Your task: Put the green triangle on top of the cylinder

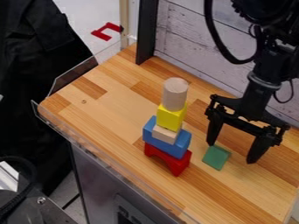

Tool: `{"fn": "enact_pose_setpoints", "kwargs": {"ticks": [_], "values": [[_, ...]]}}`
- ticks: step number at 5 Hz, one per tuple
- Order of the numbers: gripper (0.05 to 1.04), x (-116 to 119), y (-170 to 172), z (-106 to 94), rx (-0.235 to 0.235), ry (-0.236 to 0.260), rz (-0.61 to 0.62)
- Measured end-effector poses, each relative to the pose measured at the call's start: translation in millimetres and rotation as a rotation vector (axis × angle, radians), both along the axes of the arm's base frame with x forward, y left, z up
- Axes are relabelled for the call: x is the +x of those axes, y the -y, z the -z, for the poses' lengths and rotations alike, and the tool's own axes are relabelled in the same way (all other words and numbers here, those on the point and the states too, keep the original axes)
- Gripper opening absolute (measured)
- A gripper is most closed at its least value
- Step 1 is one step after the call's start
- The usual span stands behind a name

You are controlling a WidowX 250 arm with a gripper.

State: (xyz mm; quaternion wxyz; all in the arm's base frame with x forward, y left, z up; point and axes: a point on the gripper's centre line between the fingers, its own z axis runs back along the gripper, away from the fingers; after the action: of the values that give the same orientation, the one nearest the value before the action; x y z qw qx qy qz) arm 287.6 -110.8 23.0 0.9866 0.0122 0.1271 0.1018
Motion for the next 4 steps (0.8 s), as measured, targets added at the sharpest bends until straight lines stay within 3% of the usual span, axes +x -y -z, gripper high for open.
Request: {"fn": "enact_pose_setpoints", "kwargs": {"ticks": [2,4], "values": [[0.999,-11.9,-10.9,11.9,-0.002,-0.034,-0.032],[0.999,-10.3,-9.8,16.9,-0.029,-0.027,-0.034]]}}
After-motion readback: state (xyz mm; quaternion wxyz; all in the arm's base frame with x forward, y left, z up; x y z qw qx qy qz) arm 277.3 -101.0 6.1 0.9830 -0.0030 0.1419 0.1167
